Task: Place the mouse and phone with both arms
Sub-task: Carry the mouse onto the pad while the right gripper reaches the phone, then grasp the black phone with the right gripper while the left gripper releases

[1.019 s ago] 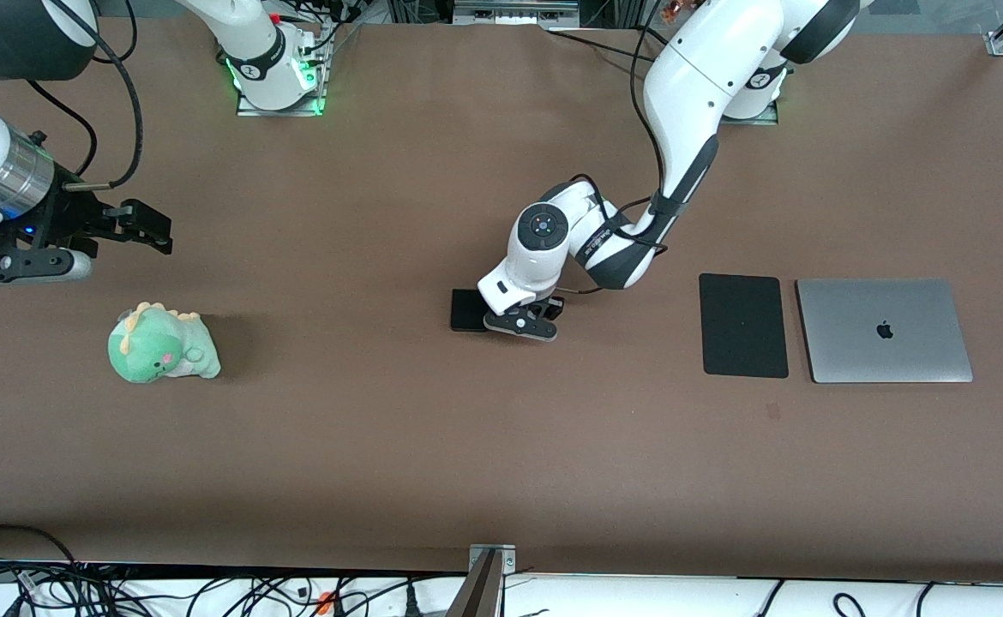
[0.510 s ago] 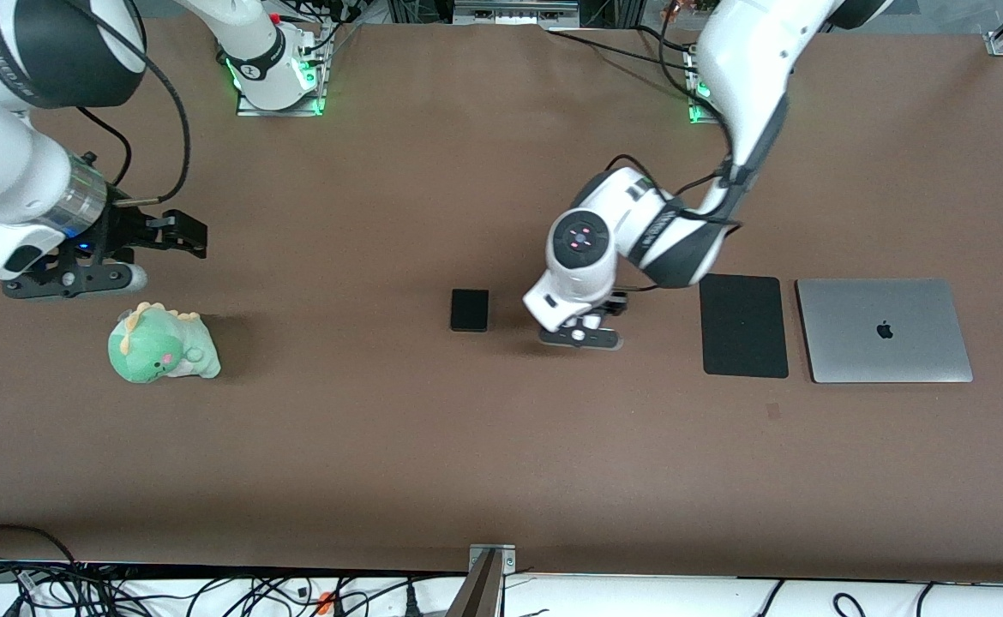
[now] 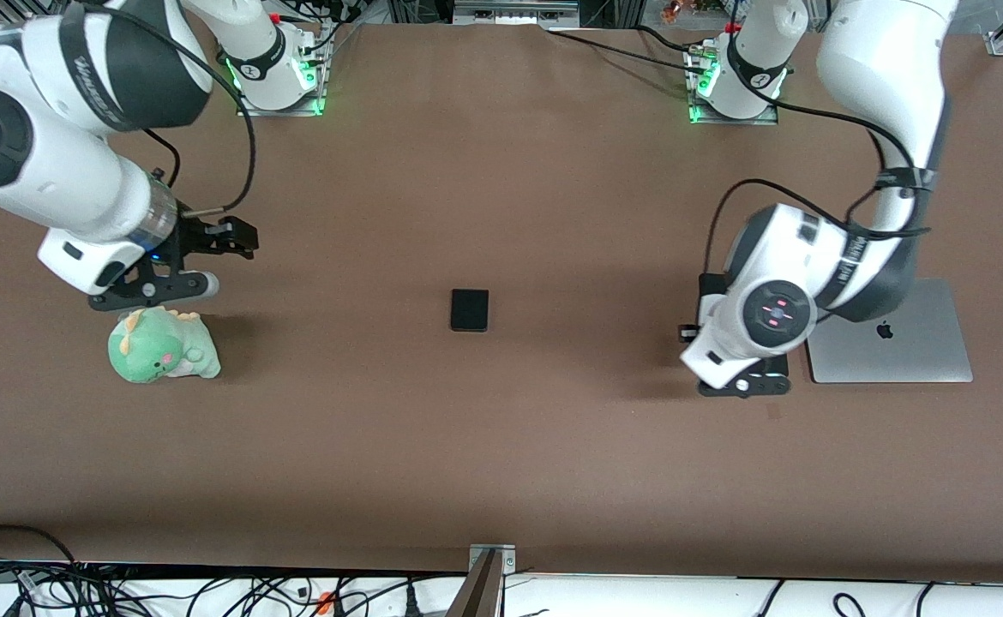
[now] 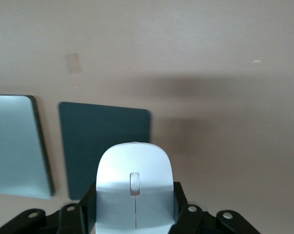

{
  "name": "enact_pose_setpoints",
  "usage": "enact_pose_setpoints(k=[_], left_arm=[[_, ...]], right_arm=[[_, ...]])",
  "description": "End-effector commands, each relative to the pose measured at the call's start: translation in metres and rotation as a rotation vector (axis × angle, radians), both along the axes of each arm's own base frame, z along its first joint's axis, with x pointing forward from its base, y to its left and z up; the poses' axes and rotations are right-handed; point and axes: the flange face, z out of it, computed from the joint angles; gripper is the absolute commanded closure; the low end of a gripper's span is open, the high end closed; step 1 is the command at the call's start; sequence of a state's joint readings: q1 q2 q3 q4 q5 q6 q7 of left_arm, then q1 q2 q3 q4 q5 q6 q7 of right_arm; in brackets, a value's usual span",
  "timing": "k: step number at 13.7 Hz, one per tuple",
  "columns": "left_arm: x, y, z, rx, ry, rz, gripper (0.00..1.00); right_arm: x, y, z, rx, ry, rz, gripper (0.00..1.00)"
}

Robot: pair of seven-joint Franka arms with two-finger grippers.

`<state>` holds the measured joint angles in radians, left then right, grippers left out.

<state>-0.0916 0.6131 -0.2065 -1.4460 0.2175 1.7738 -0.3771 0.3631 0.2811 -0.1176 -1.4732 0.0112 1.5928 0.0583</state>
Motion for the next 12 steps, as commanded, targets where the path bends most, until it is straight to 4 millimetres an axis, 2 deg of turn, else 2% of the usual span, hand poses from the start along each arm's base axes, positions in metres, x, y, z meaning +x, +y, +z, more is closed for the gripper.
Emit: enact_pose_setpoints(k=[1,2,4,5,7,8,11,12], left_arm=[[-0.004,0.029,-0.016,-0.017,0.058,-0.057,0.71],[-0.003,0.047,-0.035,-0.033,0.087,-0.075,0.71],[0.002,0.086,-0.049,-0.066,0.094,-0.090,0.71],[0.000,0.092,-0.058,-0.075,0.094,-0.093,0.71],[-0.017,0.091,-0.088,-0.086,0.083,-0.103,0.70],[-0.023,0.101,-0.095,-0.094,0.056,-0.094,0.70],[-0.031,0.105,-0.110,-0.104,0.043,-0.092,0.68],[-0.037,0.108,-0.122,-0.112,0.034,-0.087,0.68]], right_arm=[[0.008,0.025,-0.021,-0.008,-0.023,-0.081,0.00],[0.008,0.040,-0.030,-0.014,-0.031,-0.120,0.00],[0.008,0.068,-0.049,-0.024,-0.043,-0.160,0.00],[0.008,0.077,-0.054,-0.022,-0.052,-0.152,0.00],[0.011,0.094,-0.071,0.022,-0.053,-0.151,0.00],[0.013,0.103,-0.080,0.049,-0.052,-0.156,0.00],[0.015,0.139,-0.110,0.081,-0.087,-0.267,0.00],[0.013,0.156,-0.124,0.083,-0.103,-0.283,0.00]])
